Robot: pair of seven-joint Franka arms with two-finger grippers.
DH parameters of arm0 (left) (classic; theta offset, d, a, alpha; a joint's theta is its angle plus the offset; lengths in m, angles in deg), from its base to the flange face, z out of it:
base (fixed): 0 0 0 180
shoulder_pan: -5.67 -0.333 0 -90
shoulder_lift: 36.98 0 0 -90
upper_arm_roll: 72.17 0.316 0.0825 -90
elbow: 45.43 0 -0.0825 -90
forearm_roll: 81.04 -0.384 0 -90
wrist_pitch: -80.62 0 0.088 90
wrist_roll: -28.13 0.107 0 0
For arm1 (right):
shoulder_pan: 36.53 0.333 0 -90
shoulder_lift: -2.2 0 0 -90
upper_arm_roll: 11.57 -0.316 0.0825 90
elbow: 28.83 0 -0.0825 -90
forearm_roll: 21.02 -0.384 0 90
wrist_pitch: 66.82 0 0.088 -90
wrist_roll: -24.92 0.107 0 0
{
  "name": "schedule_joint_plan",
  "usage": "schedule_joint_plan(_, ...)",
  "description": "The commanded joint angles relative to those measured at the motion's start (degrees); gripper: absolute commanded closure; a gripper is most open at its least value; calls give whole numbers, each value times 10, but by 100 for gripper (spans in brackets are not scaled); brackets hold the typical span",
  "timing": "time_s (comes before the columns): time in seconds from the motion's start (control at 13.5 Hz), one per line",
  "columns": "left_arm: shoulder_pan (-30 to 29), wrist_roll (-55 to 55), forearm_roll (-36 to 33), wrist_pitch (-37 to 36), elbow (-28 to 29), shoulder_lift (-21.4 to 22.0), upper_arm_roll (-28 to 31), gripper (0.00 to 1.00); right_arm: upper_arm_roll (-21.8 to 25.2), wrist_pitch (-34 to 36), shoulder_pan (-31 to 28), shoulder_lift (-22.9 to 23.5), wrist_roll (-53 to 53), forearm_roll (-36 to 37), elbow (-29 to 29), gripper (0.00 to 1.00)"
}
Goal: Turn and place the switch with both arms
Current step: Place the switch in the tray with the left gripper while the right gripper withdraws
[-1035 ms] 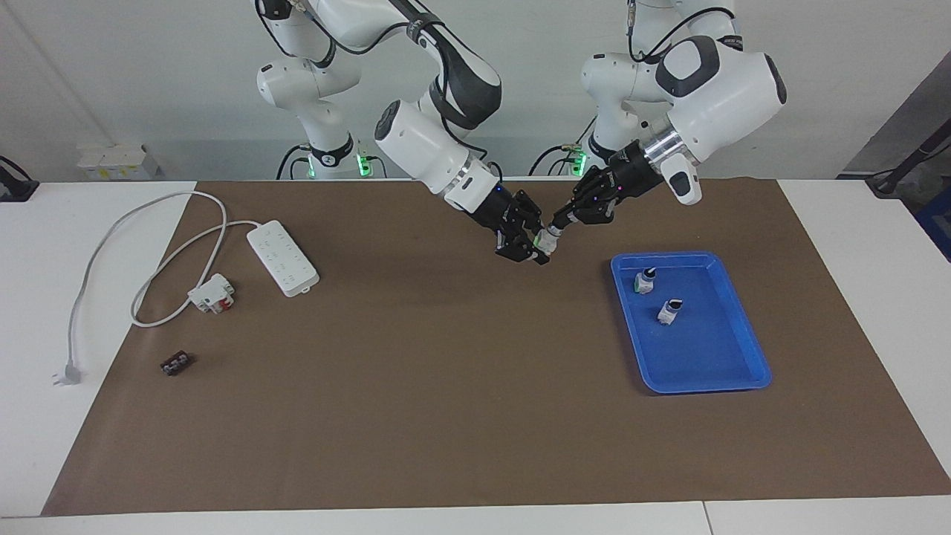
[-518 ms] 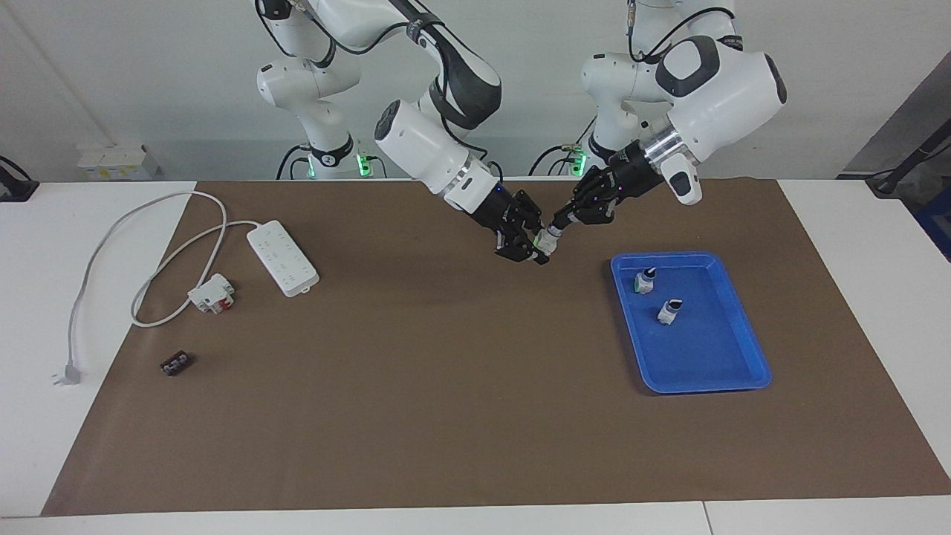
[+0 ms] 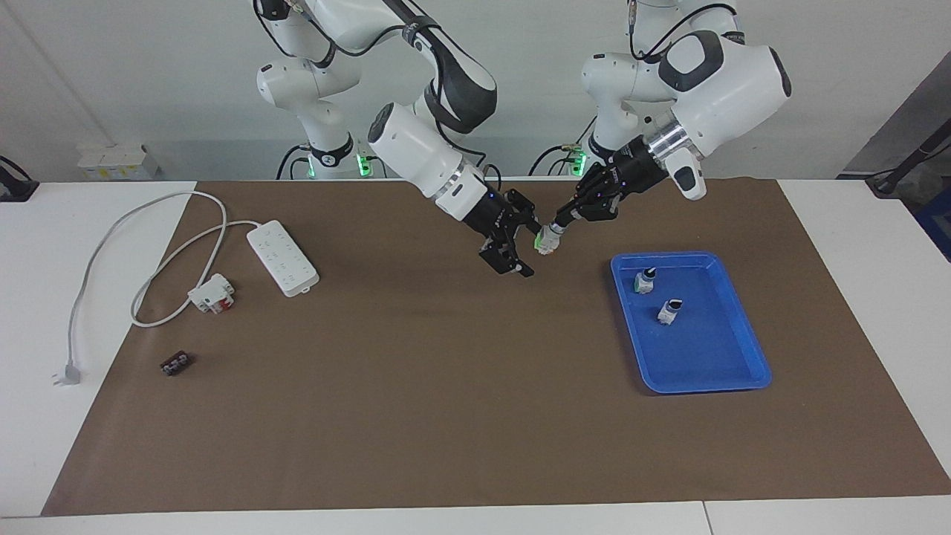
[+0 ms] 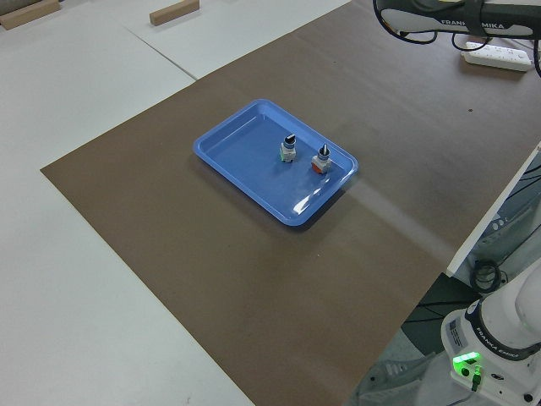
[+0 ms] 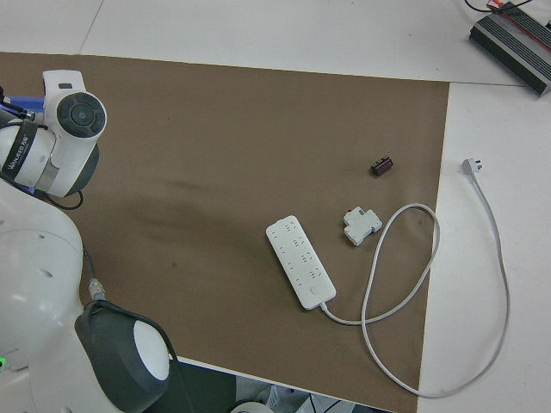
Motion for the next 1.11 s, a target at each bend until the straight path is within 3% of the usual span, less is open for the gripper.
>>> schedule_joint_plan(0.0, -17, -7, 3, 8, 11, 10, 0, 100, -1, -7, -11, -9, 13, 2, 0, 0)
schedule_joint_plan(0.59, -50, 81, -83, 1, 35, -12, 0, 100, 3, -16, -145, -31, 10, 19, 0, 0)
schedule_joint_plan(0.89, -109, 231, -129, -26, 38, -32, 0, 100, 12, -6, -200, -27, 155, 172, -6, 0)
schedule_joint_plan(1.04, -117, 318, -201, -17, 36, -59, 0, 100, 12, -5, -212, -26, 264, 239, -7, 0)
